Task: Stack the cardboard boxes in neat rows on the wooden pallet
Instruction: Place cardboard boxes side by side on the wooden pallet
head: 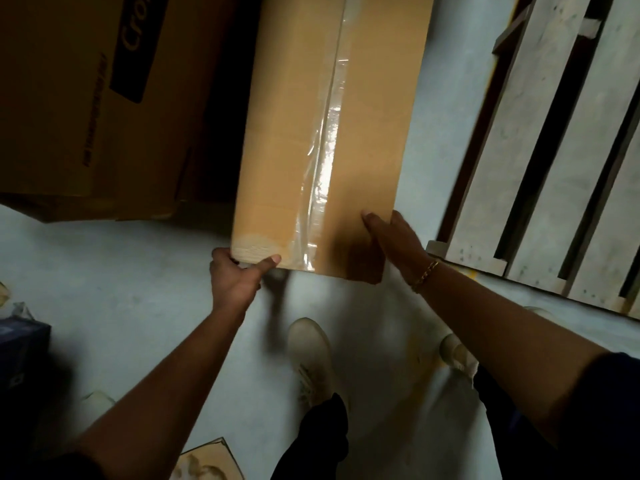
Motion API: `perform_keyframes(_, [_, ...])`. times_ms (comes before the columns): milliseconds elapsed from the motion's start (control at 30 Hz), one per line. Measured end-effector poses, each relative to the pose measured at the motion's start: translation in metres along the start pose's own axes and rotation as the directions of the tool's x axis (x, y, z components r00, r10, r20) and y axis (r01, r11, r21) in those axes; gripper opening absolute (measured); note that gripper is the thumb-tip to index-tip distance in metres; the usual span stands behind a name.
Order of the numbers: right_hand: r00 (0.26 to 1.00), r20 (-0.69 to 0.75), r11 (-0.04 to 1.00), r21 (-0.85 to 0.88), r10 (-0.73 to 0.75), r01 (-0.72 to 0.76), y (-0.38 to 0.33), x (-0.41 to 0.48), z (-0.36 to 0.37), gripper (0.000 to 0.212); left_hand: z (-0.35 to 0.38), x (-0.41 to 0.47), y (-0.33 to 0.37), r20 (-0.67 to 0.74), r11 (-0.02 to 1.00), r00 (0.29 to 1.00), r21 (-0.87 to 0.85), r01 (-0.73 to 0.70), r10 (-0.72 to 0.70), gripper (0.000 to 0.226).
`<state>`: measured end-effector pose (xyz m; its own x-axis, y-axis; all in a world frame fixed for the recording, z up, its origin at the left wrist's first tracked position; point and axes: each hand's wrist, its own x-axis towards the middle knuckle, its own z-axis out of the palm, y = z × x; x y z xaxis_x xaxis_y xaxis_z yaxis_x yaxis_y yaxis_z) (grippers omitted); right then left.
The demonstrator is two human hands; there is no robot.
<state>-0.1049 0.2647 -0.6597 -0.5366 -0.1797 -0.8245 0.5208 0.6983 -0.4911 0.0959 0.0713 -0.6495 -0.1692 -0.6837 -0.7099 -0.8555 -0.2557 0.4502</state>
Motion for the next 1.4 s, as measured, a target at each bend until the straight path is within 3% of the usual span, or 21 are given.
perform_keyframes(100, [0.996, -0.082, 1.000, -0.014, 0.018, -0.020, 0.005, 0.003, -0.024, 0.083, 0.002, -0.006, -0.003, 0.134, 0.951, 0.989, 0.290, -0.102, 0.065, 0.071])
perform_keyframes(167, [0.995, -0.093, 0.999, -0.032, 0.024, -0.027, 0.009, 0.000, -0.038, 0.070, 0.008, -0.010, 0.003, 0.221, 0.925, 0.972, 0.349, -0.150, 0.074, 0.066])
perform_keyframes(267, [0.996, -0.084, 0.999, -0.049, -0.003, -0.001, 0.020, 0.001, -0.048, 0.051, 0.022, -0.008, 0.021, 0.271, 0.977, 0.959, 0.167, -0.132, 0.083, 0.066])
perform_keyframes(400, [0.996, -0.068, 0.998, -0.015, -0.058, 0.057, 0.033, 0.007, -0.044, 0.070, 0.039, 0.003, 0.043, 0.262, 0.997, 0.962, 0.008, -0.079, 0.074, 0.059])
perform_keyframes(500, [0.993, -0.087, 0.994, 0.067, -0.075, 0.081, 0.042, 0.013, -0.038, 0.040, 0.050, 0.008, 0.040, 0.235, 0.998, 0.971, -0.049, -0.039, 0.049, 0.052])
perform_keyframes(567, [0.989, -0.101, 0.988, 0.105, -0.106, 0.116, 0.044, 0.013, -0.036, 0.034, 0.055, 0.006, 0.036, 0.219, 0.995, 0.972, -0.073, -0.069, 0.084, 0.050])
perform_keyframes(733, [0.987, -0.077, 0.965, 0.211, -0.141, 0.155, 0.050, -0.004, -0.046, 0.049, 0.054, -0.026, 0.039, 0.153, 0.986, 0.976, -0.084, -0.141, 0.152, 0.045])
perform_keyframes(900, [0.988, -0.072, 0.944, 0.294, -0.136, 0.151, 0.037, -0.059, -0.078, 0.049, 0.035, -0.082, 0.060, 0.130, 0.987, 0.979, -0.033, -0.155, 0.158, 0.059])
perform_keyframes(1100, [0.990, -0.102, 0.949, 0.290, -0.101, 0.126, 0.021, -0.132, -0.130, 0.067, 0.019, -0.163, 0.098, 0.143, 0.984, 0.974, -0.007, -0.177, 0.176, 0.065])
perform_keyframes(1400, [0.985, -0.151, 0.942, 0.310, -0.086, 0.130, 0.006, -0.189, -0.242, 0.065, 0.049, -0.262, 0.172, 0.165, 0.976, 0.964, 0.018, -0.216, 0.210, 0.063])
